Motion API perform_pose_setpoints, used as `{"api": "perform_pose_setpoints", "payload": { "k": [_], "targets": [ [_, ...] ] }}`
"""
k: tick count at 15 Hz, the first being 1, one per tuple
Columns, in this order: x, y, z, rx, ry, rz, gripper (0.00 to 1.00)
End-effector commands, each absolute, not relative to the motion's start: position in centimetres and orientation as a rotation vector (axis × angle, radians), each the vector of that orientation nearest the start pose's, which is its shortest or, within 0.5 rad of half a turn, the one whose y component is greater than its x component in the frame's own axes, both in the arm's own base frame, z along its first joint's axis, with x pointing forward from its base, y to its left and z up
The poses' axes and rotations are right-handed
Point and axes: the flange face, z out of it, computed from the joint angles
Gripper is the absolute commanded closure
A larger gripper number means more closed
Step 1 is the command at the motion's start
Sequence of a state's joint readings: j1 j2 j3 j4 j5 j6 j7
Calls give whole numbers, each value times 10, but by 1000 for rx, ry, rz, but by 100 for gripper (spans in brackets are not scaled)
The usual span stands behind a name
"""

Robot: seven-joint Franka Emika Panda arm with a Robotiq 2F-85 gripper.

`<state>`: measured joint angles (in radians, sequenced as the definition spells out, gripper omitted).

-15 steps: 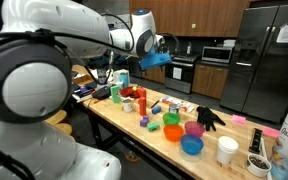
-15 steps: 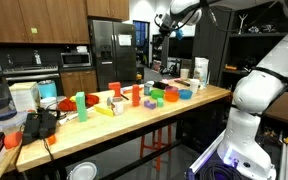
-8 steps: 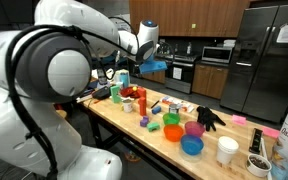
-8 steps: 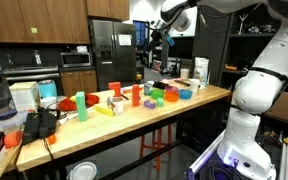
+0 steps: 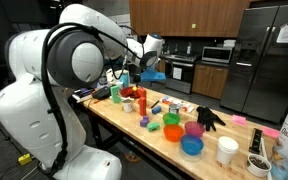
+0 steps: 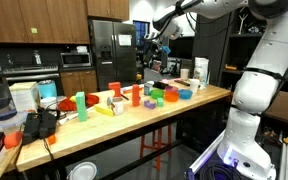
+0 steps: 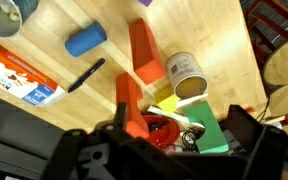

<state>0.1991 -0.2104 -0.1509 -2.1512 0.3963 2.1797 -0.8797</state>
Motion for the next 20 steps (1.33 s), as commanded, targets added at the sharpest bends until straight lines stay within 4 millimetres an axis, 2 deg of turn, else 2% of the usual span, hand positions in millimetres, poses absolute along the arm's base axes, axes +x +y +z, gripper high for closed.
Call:
{"api": "perform_pose_setpoints", "payload": {
  "k": [1, 6, 10, 14, 20],
  "targets": [
    [533, 29, 506, -2672, -959, -488, 0],
    [556, 20, 506, -2655, -975, -529, 0],
    [571, 28, 509, -2566, -1028, -575, 0],
    [574, 45, 500, -2447, -1040, -548, 0],
    [570, 61, 474, -2381, -990, -373, 0]
  ]
}}
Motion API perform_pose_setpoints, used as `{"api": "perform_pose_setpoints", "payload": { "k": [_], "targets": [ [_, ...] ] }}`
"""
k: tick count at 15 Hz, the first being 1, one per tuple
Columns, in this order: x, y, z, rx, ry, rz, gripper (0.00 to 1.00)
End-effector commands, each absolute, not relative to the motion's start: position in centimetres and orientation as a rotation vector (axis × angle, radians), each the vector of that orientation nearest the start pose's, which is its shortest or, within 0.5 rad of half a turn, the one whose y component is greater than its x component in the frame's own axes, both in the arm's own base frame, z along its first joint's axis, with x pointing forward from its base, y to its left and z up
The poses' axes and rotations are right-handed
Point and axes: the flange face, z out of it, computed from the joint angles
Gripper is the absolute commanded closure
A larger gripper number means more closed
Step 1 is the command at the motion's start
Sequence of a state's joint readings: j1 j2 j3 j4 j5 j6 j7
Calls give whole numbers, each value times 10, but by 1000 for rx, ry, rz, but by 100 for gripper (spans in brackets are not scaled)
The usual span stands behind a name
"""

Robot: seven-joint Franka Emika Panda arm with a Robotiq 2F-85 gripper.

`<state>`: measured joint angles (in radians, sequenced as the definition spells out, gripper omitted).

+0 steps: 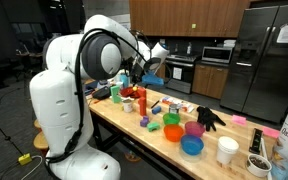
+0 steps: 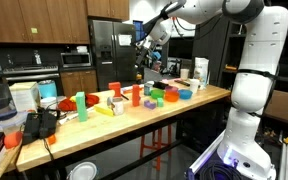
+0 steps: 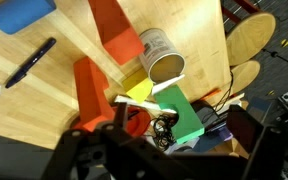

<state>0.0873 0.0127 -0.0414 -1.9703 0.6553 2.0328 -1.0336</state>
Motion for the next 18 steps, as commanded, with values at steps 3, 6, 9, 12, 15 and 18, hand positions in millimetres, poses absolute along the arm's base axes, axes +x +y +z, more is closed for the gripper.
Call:
{"api": "perform_pose_setpoints", "payload": {
  "k": [3, 6, 9, 12, 15, 18],
  "targets": [
    [573, 58, 462, -2414, -947, -269, 0],
    [578, 53, 456, -2462, -914, -216, 0],
    [586, 47, 455, -2526, -898, -187, 0],
    [594, 46, 457, -2552, -918, -171, 0],
    [600, 51, 457, -2539, -932, -159, 0],
    [605, 61, 452, -2500, -945, -138, 0]
  ]
}}
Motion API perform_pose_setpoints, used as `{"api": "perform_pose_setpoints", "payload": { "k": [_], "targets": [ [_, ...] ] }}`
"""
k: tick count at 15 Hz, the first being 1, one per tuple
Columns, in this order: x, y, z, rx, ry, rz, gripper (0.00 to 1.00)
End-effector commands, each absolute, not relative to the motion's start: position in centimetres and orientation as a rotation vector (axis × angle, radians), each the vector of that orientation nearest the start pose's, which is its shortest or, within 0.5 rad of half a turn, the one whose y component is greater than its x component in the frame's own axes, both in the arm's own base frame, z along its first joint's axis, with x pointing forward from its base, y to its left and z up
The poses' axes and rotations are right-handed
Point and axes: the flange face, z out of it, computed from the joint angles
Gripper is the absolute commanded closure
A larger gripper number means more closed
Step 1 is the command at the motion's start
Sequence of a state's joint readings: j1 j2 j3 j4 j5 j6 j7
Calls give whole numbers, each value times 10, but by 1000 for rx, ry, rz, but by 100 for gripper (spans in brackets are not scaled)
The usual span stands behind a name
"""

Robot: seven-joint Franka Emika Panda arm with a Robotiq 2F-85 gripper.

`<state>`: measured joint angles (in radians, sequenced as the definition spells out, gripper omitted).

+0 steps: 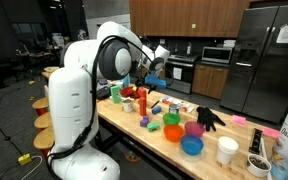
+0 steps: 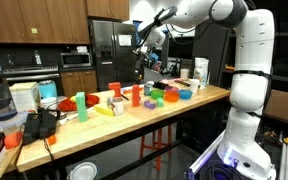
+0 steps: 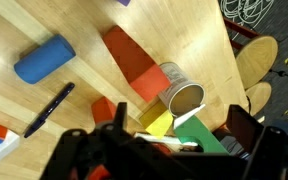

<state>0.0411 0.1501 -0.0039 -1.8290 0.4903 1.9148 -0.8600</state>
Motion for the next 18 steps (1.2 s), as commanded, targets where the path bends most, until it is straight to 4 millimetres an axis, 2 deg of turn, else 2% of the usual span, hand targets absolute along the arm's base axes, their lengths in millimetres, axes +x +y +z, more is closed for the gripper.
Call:
{"api": "perform_pose_setpoints", "payload": {
  "k": [1, 7, 10, 16, 18],
  "targets": [
    [606, 64, 450, -2490, -944, -135, 0],
    [614, 71, 433, -2464, -916, -107, 0],
    [609, 73, 425, -2473, -935, -100, 0],
    [614, 70, 423, -2463, -936, -84, 0],
    [621, 66, 407, -2426, -909, -59, 0]
  ]
}}
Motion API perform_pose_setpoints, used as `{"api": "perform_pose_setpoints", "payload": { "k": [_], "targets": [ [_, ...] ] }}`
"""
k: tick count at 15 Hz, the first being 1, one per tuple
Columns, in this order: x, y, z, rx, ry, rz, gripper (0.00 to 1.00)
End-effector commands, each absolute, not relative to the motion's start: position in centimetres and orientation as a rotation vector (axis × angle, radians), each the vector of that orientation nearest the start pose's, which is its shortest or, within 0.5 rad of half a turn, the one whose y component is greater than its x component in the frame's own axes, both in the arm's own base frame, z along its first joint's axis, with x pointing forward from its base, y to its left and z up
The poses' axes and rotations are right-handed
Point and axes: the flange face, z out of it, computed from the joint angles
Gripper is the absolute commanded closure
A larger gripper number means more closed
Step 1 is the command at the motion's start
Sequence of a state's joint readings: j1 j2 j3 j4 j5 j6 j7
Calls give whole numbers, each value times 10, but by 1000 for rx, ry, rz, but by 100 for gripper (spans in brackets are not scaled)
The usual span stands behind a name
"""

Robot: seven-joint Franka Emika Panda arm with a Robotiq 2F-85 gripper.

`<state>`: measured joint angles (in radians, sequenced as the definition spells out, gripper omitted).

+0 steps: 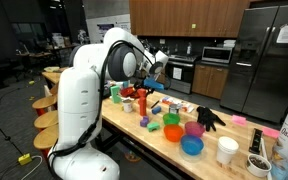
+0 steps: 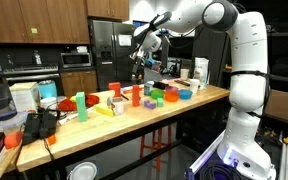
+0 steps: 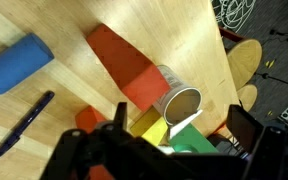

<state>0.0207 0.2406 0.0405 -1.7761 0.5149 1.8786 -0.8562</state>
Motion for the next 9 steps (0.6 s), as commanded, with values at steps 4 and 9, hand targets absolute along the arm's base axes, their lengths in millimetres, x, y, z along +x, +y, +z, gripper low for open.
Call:
{"api": "perform_pose_setpoints", "payload": {
  "k": [4, 9],
  "targets": [
    [628, 62, 379, -2382, -835, -25, 0],
    [630, 53, 348, -2338, -725, 62, 27]
  ]
}}
